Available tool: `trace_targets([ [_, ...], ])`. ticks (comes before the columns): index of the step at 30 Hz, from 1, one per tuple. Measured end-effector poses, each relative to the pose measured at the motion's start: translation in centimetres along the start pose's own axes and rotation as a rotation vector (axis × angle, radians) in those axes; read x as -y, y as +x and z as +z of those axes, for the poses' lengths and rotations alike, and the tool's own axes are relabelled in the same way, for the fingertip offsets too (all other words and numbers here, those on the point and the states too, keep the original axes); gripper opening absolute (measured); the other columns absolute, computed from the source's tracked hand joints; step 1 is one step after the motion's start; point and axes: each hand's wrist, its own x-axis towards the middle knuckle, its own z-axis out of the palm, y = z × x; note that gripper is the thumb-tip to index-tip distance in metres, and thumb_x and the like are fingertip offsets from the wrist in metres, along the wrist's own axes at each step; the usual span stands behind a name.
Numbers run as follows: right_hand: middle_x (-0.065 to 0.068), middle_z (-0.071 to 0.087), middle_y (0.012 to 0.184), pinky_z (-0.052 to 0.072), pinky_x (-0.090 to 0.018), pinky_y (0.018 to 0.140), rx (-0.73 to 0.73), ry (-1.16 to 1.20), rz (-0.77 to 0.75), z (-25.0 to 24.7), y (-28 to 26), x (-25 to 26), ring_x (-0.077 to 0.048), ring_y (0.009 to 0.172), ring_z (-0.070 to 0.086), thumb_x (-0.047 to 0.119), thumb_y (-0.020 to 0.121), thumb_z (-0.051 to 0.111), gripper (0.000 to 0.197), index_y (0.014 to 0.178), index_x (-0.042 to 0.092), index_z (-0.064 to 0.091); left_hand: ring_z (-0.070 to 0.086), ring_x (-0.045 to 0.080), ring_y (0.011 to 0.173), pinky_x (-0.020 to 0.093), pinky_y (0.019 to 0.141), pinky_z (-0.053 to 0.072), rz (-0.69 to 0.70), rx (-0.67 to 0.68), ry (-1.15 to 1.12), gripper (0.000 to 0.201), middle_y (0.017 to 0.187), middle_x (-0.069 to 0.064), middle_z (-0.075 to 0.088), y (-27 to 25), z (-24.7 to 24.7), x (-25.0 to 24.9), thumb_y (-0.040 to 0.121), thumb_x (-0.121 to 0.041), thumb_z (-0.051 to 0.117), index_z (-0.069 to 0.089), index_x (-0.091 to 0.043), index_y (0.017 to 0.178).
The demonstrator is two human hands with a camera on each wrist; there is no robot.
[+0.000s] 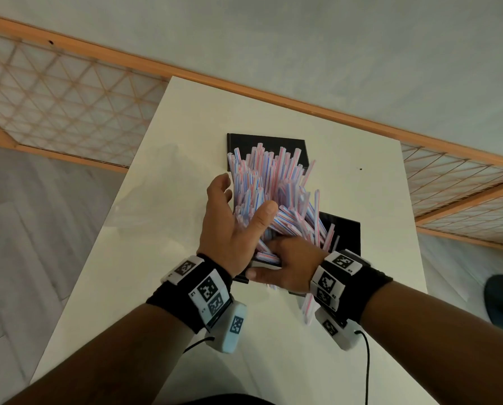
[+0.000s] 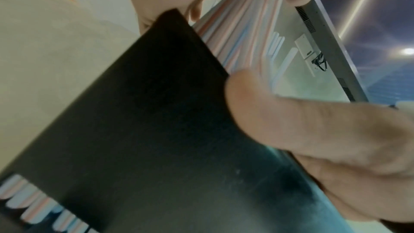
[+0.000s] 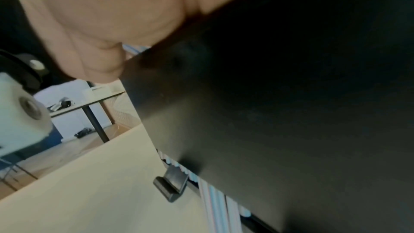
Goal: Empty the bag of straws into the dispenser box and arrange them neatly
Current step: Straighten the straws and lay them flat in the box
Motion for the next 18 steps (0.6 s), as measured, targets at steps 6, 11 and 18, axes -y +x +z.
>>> trace_targets([
  [6,0.003,0.061,0.074,0.051,-0.033,0.078,-0.043,-0.108,0.047,0.8,0.9,-0.6,-0.022,0.077,0.062,0.084,0.075,0.041,0.073,0.102,0.020,0.063,0.059,0.014,0.128,0.041,0.101,0.054,0.119,-0.059,-0.023,0.078,0.134,-0.030,0.050,-0.2,-0.2,-1.7,0.075,-0.048,0.078,0.038,-0.025,0.138],
  [11,-0.001,0.047,0.051,0.041,-0.030,0.063,-0.027,-0.184,0.146,0.3,0.4,-0.2,-0.016,0.052,0.048,0.083,0.078,0.043,0.065,0.065,0.019,0.050,0.037,0.018,0.146,0.044,0.117,0.038,0.003,-0.055,0.233,0.098,0.159,0.000,0.034,0.4,0.0,-1.9,0.081,-0.059,0.073,0.023,-0.017,0.154],
  [18,0.008,0.039,0.051,0.029,-0.019,0.053,0.082,-0.085,0.253,-0.5,-0.1,0.8,-0.002,0.051,0.037,0.069,0.085,0.056,0.050,0.059,0.031,0.036,0.027,0.022,0.150,0.034,0.121,0.030,0.019,-0.021,0.341,0.108,0.165,0.005,0.022,0.3,0.0,-1.6,0.081,-0.054,0.076,0.013,-0.012,0.158],
])
